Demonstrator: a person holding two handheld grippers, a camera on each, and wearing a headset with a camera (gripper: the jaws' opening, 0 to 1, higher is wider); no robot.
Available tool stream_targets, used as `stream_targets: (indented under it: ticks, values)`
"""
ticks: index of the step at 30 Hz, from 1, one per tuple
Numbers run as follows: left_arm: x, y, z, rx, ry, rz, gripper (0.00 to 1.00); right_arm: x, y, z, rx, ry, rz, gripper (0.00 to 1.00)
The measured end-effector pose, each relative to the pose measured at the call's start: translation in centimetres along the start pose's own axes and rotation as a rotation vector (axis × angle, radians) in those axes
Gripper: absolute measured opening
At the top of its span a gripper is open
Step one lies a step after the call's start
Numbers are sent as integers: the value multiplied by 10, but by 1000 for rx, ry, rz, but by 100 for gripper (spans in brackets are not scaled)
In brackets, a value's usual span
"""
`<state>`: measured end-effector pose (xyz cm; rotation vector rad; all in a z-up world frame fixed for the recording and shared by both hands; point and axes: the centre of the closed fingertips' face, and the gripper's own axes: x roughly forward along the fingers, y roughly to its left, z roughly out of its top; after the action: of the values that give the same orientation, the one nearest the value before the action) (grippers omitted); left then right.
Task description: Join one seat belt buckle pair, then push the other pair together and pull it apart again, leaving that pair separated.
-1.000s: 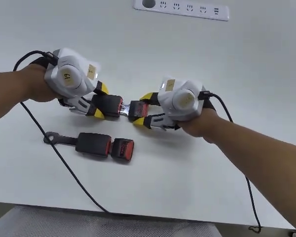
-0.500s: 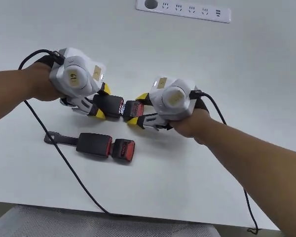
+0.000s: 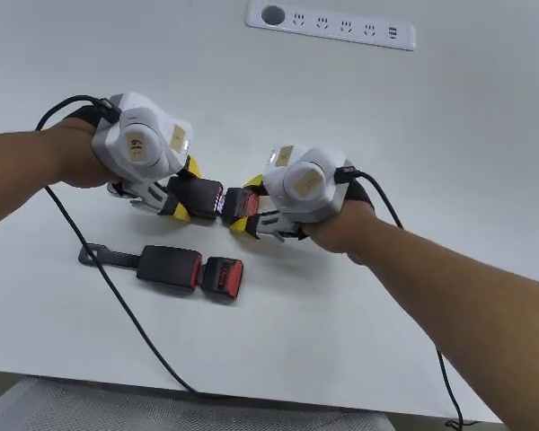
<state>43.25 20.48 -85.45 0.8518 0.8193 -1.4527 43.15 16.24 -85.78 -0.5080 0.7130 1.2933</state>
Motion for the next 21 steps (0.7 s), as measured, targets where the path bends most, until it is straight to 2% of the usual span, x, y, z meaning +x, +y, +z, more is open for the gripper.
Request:
stream_targets:
  ticks: [11, 21]
  values:
    - [0, -1, 1, 0, 3, 0, 34, -1, -1, -1, -13, 7, -5, 36]
    - [0, -1, 1, -6, 3, -1, 35, -2, 0, -2, -28, -8, 4, 36]
